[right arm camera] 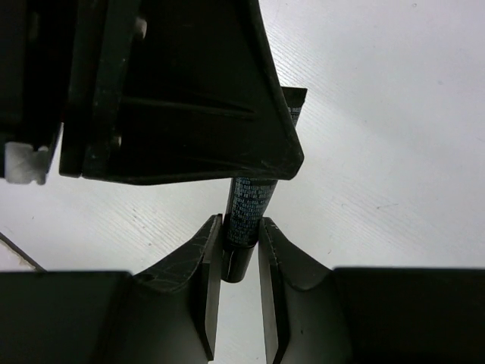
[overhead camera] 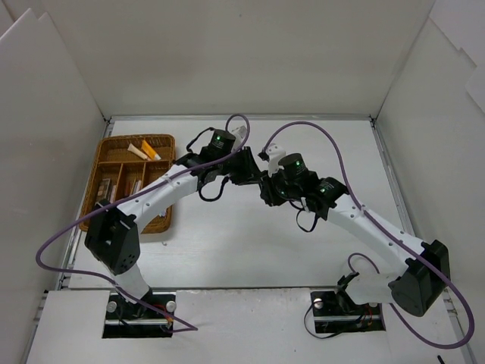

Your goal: Organize the makeup

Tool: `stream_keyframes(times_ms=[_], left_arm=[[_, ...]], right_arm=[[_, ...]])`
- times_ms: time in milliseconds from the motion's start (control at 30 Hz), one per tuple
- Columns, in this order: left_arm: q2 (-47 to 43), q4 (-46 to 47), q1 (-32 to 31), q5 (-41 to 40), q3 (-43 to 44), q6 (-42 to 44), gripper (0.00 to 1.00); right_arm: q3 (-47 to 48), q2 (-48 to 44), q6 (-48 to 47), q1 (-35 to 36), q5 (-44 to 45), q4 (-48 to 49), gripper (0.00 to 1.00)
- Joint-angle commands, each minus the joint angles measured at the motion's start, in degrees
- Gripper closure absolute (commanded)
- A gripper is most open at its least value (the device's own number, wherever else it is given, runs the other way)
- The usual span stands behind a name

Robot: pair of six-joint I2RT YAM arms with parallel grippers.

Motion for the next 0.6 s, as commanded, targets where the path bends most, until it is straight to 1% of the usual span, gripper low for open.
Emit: stream_keyframes(times_ms=[0, 33, 67, 200, 233, 267, 300, 333, 400, 433, 467, 533, 567], left_arm=[[-1.04, 4.16, -0.74, 0.05, 3.64, -0.63, 0.94], [-1.04, 4.16, -0.74, 0.05, 3.46, -0.72, 1.0], [-1.12, 4.34, -0.74, 0.05, 3.28, -0.9, 1.0], [-1.65, 4.61, 2.16, 0.57, 2.14, -1.34, 1.0], [-1.91, 4.6, 3.99, 1.01, 1.88, -1.34, 1.0], [-2.26, 4.52, 5.14, 1.19, 1.53, -1.25, 1.0], [-2.61, 4.08, 6.46, 1.28, 0.83, -1.08, 1.0], [-2.88, 3.73, 9.6, 1.36, 0.65, -0.81, 1.0], [-3.67, 2.76, 13.48, 1.36, -0.06, 0.33, 1.0], [-3.93, 2.41, 15.68, 1.36, -0.23, 0.68, 1.0], [-4.46, 1.97, 20.57, 1.54, -0.23, 1.38, 1.0], [-4.99, 1.35, 25.78, 1.02, -0.06, 1.82, 1.0], [-4.9, 1.26, 30.94, 0.49, 0.29, 2.09, 1.0]], right_arm=[[2.27, -0.37, -1.21, 0.48, 0.52, 3.38, 0.97], [2.27, -0.37, -1.3, 0.39, 0.69, 3.38, 0.96], [2.44, -0.2, -1.39, 0.39, 0.7, 3.38, 0.94], [2.88, 0.24, -1.39, 0.39, 1.92, 3.39, 0.53], [3.06, 0.25, -1.47, 0.48, 2.88, 3.47, 0.37], [3.23, 0.33, -1.47, 0.22, 3.33, 3.47, 0.32], [3.06, 0.07, -1.39, 0.3, 4.03, 3.39, 0.21], [3.06, -0.02, -1.39, 0.48, 5.69, 3.38, 0.18], [2.89, -0.89, -1.56, 0.39, 7.54, 3.38, 0.1], [2.54, -1.24, -1.65, 0.48, 9.12, 3.38, 0.09], [2.36, -2.29, -1.74, 0.31, 9.92, 3.3, 0.08], [1.66, -3.27, -1.74, 0.13, 11.76, 3.3, 0.05], [1.39, -4.05, -1.74, -0.22, 12.55, 3.3, 0.04]])
